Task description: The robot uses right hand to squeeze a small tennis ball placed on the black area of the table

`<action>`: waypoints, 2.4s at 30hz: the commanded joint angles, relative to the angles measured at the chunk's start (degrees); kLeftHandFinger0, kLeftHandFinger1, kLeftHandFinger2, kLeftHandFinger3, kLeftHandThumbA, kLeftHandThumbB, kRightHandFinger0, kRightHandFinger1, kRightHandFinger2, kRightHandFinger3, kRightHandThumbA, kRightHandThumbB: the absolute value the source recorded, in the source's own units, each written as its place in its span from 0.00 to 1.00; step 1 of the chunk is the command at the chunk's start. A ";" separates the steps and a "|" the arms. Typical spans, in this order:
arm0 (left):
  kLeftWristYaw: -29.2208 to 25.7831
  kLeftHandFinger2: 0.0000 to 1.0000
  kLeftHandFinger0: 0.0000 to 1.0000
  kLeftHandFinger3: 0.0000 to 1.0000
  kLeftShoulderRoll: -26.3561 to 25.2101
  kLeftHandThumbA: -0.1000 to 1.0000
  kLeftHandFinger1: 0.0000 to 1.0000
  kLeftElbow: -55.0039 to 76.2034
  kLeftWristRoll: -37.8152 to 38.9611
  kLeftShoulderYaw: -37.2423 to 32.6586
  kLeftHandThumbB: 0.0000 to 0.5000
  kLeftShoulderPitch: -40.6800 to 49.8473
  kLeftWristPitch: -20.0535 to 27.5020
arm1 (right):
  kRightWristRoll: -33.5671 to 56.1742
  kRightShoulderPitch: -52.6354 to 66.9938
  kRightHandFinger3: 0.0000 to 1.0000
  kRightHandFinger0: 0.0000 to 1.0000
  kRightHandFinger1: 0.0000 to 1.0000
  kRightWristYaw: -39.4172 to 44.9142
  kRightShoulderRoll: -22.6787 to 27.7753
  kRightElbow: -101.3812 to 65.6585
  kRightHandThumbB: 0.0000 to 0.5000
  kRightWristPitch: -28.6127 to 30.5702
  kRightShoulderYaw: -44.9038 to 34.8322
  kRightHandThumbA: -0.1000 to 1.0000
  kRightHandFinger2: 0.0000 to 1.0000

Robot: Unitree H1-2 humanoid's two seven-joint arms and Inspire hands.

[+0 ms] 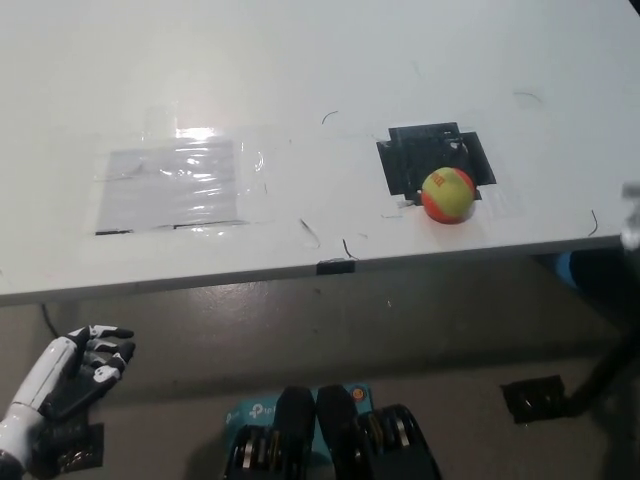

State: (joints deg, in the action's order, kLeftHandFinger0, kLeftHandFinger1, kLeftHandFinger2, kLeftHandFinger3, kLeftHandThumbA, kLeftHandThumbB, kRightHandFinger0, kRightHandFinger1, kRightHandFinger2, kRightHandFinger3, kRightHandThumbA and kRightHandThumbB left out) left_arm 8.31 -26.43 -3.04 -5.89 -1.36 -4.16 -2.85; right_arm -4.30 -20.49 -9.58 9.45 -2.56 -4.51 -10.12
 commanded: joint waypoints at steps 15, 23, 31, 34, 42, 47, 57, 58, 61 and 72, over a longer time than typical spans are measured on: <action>0.84 0.58 0.38 0.68 -0.17 0.73 0.47 1.52 -0.50 0.92 0.08 -1.57 0.48 | -5.58 -22.83 0.72 0.17 0.25 14.68 11.51 3.68 0.58 -14.24 16.23 0.20 0.52; 1.21 0.57 0.37 0.66 0.22 0.69 0.46 1.47 0.21 1.22 0.06 -1.73 0.18 | -8.44 -23.46 1.00 1.00 1.00 19.04 13.42 10.12 0.70 -16.16 23.28 0.39 1.00; 1.40 0.59 0.38 0.70 0.12 0.73 0.47 1.47 -0.46 1.15 0.09 -1.75 0.63 | -12.75 -25.06 1.00 1.00 1.00 20.17 12.34 14.23 0.97 -21.01 28.18 0.63 1.00; 1.38 0.58 0.38 0.68 0.21 0.70 0.46 1.66 -0.72 1.09 0.04 -1.64 0.44 | -16.07 -25.38 1.00 1.00 1.00 17.00 10.16 16.52 1.00 -20.21 29.60 0.72 1.00; 1.74 0.58 0.39 0.68 0.34 0.67 0.47 1.77 -0.39 1.41 0.05 -1.87 -0.03 | -18.01 -25.55 1.00 1.00 1.00 13.22 5.17 18.59 0.99 -19.28 27.77 0.68 1.00; 1.75 0.56 0.38 0.68 0.27 0.72 0.46 1.41 -0.63 1.31 0.08 -2.30 0.63 | -18.51 -23.14 1.00 1.00 1.00 10.96 2.09 19.22 0.97 -18.35 26.51 0.65 1.00; 2.01 0.55 0.37 0.65 0.27 0.72 0.46 1.53 -0.78 1.16 0.04 -3.84 -0.35 | -21.63 -20.24 1.00 1.00 1.00 8.26 2.49 27.00 0.93 -17.59 26.68 0.59 1.00; 2.23 0.56 0.39 0.66 0.21 0.68 0.48 1.05 -0.58 1.10 0.00 -4.86 -0.20 | -21.93 -19.93 1.00 1.00 1.00 7.39 2.84 29.39 0.96 -17.06 26.65 0.62 1.00; 2.42 0.58 0.39 0.69 0.15 0.68 0.48 0.49 -0.67 0.87 0.01 -5.67 0.26 | -22.11 -19.76 1.00 1.00 1.00 6.21 2.88 32.70 0.98 -15.50 26.93 0.60 1.00; 3.06 0.60 0.43 0.72 -0.11 0.70 0.50 0.62 -1.26 0.55 0.03 -7.14 -0.31 | -19.34 -19.31 1.00 1.00 1.00 6.24 -0.17 43.12 0.46 -0.81 28.51 0.35 1.00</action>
State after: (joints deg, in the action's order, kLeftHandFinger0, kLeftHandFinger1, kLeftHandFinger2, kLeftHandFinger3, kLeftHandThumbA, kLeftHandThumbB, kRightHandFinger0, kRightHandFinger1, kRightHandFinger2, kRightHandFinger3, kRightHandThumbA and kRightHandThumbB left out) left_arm 10.58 -25.67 -3.48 -6.59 -0.65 -9.53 -3.56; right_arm -25.38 -39.69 -3.96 10.80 35.94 -14.91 17.70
